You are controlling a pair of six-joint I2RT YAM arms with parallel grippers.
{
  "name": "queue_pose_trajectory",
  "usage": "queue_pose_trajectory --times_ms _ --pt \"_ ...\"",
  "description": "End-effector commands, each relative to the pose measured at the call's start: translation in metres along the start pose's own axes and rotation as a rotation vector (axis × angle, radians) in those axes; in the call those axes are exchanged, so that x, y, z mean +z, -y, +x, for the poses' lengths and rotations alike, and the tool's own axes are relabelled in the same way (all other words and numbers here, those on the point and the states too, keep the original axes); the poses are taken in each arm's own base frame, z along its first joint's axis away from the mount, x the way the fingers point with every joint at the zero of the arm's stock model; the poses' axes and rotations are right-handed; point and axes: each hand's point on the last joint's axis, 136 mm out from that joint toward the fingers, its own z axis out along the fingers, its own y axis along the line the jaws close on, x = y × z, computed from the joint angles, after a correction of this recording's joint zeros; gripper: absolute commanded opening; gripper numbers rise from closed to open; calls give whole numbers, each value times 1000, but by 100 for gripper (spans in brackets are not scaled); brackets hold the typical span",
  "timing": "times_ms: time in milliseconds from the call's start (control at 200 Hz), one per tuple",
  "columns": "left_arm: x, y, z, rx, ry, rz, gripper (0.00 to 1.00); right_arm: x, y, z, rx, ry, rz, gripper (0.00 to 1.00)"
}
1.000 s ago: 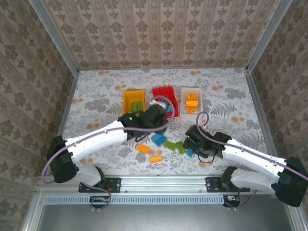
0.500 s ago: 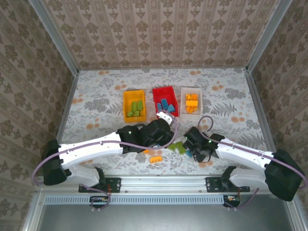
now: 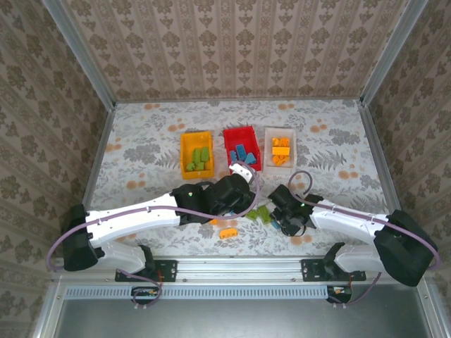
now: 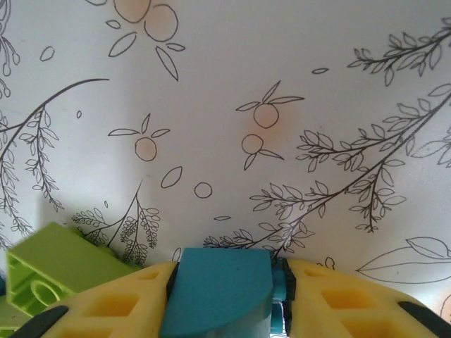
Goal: Sort the legos into containers by color
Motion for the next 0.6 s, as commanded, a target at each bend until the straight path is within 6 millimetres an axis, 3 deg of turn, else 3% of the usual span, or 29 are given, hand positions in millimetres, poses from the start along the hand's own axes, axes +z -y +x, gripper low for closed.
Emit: queue_pose_trajectory --times_ms 0,85,230,335,405,460,595 --pt "-11 0 -12 -10 49 -4 44 7 -6 -2 15 2 -20 32" --pt "-15 -4 -16 -24 65 -21 44 -3 -14 -9 -27 41 -40 27" --pt "-28 -20 -29 -85 105 -58 43 -44 -43 -32 -203 176 -99 26" --pt "-41 -44 -39 -163 141 -107 43 -73 -86 -36 -382 229 -160 26" --pt "-52 -57 -48 -212 183 -127 43 -82 -120 -32 -503 232 -189 26" --pt "-61 -67 -55 -243 218 -149 44 -86 -146 -30 -572 231 -198 26" --pt "-79 -90 -71 -308 275 -205 44 -71 -210 -38 -726 240 -157 26"
